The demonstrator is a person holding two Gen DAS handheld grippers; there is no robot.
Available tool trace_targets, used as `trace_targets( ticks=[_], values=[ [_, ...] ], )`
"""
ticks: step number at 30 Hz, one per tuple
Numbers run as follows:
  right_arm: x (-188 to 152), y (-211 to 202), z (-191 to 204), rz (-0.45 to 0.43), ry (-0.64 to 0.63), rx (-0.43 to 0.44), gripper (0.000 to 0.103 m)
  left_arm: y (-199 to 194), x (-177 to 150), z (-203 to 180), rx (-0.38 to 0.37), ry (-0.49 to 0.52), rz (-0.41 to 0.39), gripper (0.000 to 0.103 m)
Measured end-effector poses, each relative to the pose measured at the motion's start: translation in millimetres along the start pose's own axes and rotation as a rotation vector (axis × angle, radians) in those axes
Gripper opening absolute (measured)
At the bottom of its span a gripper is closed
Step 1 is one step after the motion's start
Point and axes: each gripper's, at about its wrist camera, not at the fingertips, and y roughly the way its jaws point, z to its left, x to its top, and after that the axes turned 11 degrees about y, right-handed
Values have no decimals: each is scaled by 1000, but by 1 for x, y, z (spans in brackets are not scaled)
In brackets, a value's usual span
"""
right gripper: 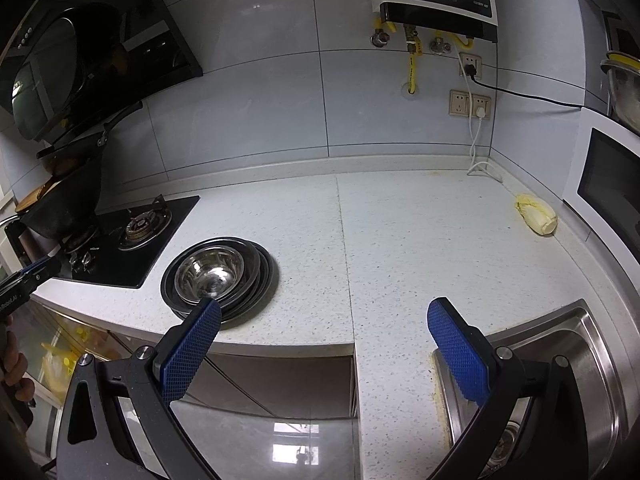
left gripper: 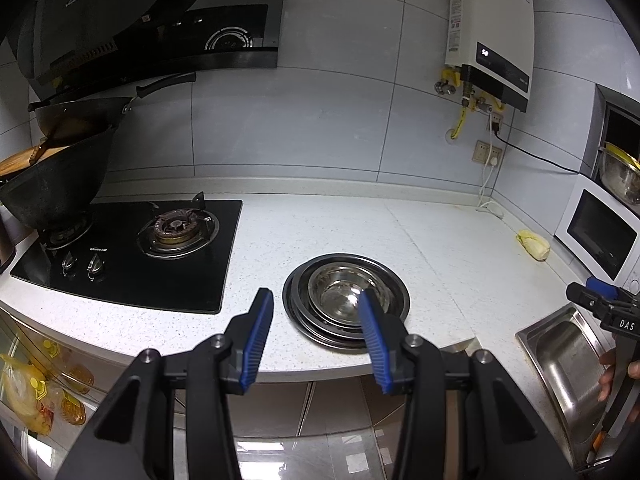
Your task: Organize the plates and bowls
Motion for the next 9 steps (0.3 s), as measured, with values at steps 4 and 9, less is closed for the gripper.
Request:
trace_targets(
  ticks=[4, 9],
  values=[
    [0, 0, 0, 1, 1, 0, 101, 0, 0, 0, 1, -1, 1, 42],
    [0, 0, 0, 2, 1, -2, 101, 0, -1, 1, -1, -1, 1, 42]
  ],
)
